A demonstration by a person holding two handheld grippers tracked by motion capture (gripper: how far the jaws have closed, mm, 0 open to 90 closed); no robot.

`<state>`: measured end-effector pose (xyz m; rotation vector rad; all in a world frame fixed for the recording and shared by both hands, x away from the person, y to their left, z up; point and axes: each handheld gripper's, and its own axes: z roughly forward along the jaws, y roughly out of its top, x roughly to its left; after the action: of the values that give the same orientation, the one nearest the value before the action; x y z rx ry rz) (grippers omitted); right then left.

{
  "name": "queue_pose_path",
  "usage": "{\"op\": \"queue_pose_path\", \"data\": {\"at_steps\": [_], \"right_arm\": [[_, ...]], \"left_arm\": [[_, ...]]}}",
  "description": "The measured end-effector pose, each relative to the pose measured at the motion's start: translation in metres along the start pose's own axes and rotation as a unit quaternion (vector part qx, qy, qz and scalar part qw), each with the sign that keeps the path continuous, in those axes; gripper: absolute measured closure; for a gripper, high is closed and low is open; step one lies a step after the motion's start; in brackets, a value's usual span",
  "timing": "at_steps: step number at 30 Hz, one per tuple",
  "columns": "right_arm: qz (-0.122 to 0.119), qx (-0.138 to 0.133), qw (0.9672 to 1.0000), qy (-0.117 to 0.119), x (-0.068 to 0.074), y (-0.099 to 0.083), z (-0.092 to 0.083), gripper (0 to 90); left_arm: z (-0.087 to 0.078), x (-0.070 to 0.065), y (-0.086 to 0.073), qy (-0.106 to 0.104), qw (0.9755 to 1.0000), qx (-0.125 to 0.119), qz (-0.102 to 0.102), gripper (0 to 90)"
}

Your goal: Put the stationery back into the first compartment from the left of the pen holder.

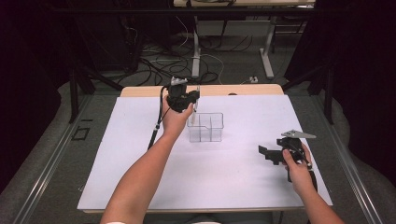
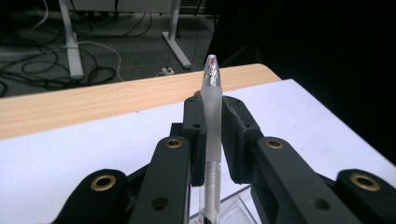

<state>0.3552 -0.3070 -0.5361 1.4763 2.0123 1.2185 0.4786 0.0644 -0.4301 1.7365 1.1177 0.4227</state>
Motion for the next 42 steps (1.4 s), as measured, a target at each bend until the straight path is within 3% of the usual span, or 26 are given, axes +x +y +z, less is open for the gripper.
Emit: {"op": "queue_pose_path", "data": {"at_steps": [6, 11, 25, 37, 42], "right_arm": [[0.0, 0.0, 1.0, -0.001, 0.0, 0.0, 0.0, 7.9], [-0.002, -0.001, 1.0, -0.001, 0.0, 0.0, 0.0, 7.9], [-0.003, 0.002, 1.0, -0.001, 0.002, 0.0, 0.001, 8.0], [-0.006, 0.002, 1.0, -0.002, 0.003, 0.0, 0.001, 8.4], [-0.006, 0.002, 1.0, -0.001, 0.002, 0.0, 0.001, 8.4]], "left_arm": [[-0.002, -0.004, -0.004, -0.001, 0.9996, -0.005, 0.027, 80.1], [-0.002, -0.004, -0.01, -0.001, 0.9994, -0.01, 0.032, 80.2], [-0.002, -0.002, -0.024, -0.003, 0.9995, -0.008, 0.029, 80.1], [-0.003, 0.0, -0.027, -0.004, 0.9995, -0.002, 0.032, 79.7], [-0.008, -0.001, -0.027, -0.012, 0.9994, -0.002, 0.032, 67.9]]}}
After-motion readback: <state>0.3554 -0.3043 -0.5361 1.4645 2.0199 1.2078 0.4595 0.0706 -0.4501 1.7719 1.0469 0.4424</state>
